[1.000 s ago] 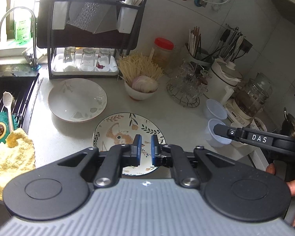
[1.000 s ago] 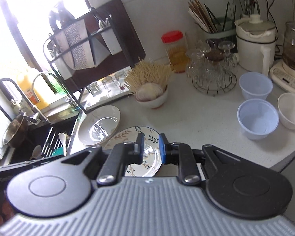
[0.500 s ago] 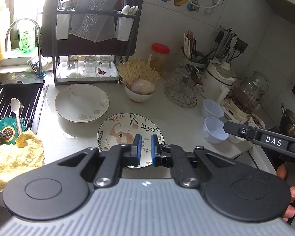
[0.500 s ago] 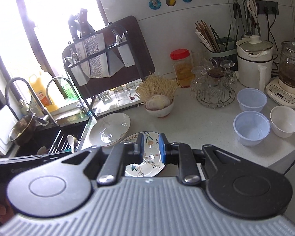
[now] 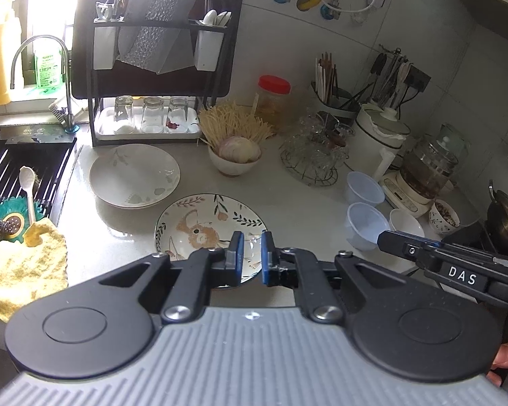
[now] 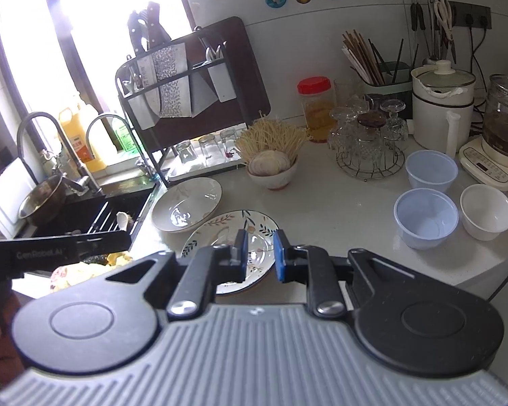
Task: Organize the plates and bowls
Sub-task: 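Lower the floral plate onto the counter and open the right tool, then move the right tool to the rim of the white leaf-pattern plate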
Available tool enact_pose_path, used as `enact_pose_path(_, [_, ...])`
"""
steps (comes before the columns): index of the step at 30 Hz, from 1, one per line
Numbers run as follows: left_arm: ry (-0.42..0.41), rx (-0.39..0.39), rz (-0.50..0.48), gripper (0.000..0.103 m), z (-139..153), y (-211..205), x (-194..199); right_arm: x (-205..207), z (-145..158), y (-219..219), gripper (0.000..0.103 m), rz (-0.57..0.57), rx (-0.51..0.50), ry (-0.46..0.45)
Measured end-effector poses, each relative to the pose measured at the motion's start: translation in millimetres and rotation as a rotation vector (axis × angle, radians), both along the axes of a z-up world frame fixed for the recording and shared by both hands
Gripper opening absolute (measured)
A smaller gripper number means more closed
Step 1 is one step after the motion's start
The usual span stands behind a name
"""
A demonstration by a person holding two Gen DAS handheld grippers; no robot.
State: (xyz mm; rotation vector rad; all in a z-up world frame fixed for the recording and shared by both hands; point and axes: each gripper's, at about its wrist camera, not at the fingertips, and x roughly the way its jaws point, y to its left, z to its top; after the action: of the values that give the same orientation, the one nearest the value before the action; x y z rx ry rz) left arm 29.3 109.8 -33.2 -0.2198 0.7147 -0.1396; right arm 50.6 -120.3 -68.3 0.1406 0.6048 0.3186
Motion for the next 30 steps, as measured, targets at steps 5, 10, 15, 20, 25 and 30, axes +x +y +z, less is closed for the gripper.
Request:
enact_pose_path(5, [0.033,-0.003,0.029,0.017,-3,-3,1,2,-5,-3,0.02,0.045,0.01,0.02])
enact_pose_path(10, [0.046,0.033,0.081,0.024,-5,-12,0,8,-10,-6,0.02,0.093,0.018,0.03])
enact_pose_path(15, [0.067,0.058,0.124,0.031,-9,-22,0,15,-14,-12,0.02,0.117,0.032,0.033])
enact_pose_path(20, [0.082,0.044,0.179,0.043,-15,-24,1,24,-20,-23,0.02,0.131,0.05,0.024])
enact_pose_path(25, [0.092,0.034,0.234,0.044,-22,-19,5,34,-30,-33,0.02,0.112,0.06,0.028])
enact_pose_path(30, [0.077,0.053,0.256,0.044,-29,-15,7,42,-43,-39,0.02,0.128,0.084,0.046])
